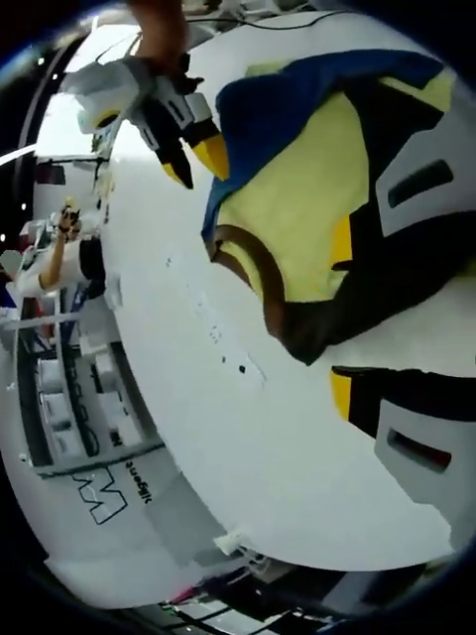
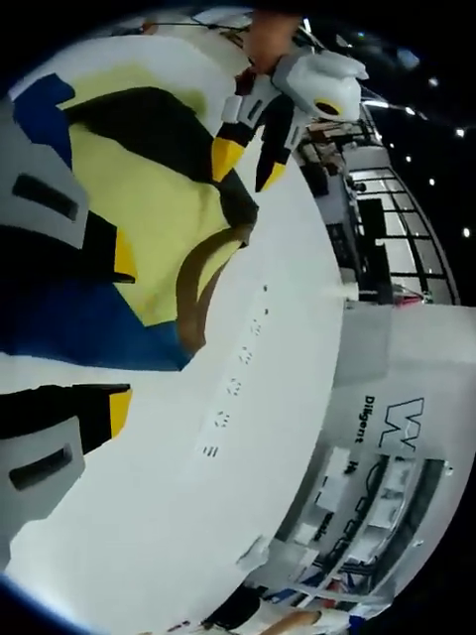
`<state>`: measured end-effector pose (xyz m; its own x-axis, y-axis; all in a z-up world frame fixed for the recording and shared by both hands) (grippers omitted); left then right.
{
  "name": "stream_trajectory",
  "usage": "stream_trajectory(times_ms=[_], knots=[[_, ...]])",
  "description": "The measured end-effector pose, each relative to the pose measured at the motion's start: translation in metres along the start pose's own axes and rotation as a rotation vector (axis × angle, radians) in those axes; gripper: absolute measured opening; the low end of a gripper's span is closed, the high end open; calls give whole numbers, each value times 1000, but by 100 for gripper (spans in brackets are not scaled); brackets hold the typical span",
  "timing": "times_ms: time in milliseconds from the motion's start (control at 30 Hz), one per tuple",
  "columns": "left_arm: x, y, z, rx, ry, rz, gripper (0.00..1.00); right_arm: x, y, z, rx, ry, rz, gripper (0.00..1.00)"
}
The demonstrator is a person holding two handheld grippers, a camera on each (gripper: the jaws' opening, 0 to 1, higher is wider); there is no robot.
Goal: Fold the garment on the visible template until the final outline fits inside the template.
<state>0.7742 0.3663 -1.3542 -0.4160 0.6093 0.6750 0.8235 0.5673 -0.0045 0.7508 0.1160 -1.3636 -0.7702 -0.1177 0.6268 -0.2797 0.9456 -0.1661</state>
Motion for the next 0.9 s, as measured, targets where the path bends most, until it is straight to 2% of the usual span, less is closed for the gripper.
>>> stream_trajectory(times_ms=[200, 367, 600, 900], knots=[[12, -9, -1, -12, -4, 15, 36, 13, 0, -2, -32, -13, -8, 44], [20, -14, -3, -8, -6, 23, 36, 25, 3, -2, -20, -27, -23, 55], [31, -27, -1, -20, 0, 45, 35, 42, 11, 8, 19, -25, -62, 62], [50, -37, 10, -16, 1, 52, 35, 62, 13, 19, 67, -9, -83, 63]])
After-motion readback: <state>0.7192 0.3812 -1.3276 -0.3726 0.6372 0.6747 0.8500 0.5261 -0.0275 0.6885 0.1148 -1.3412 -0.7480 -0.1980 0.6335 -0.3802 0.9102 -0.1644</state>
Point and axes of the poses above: the point that each gripper's makers call its tool centre point, and the gripper's own axes: x roughly backward along the fingers, y roughly to its left, z roughly out of its underside, the point moved 8 cm from there along x, roughly backward along the fingers, and after that the axes turned 12 degrees about z, right-handed, at the moved point
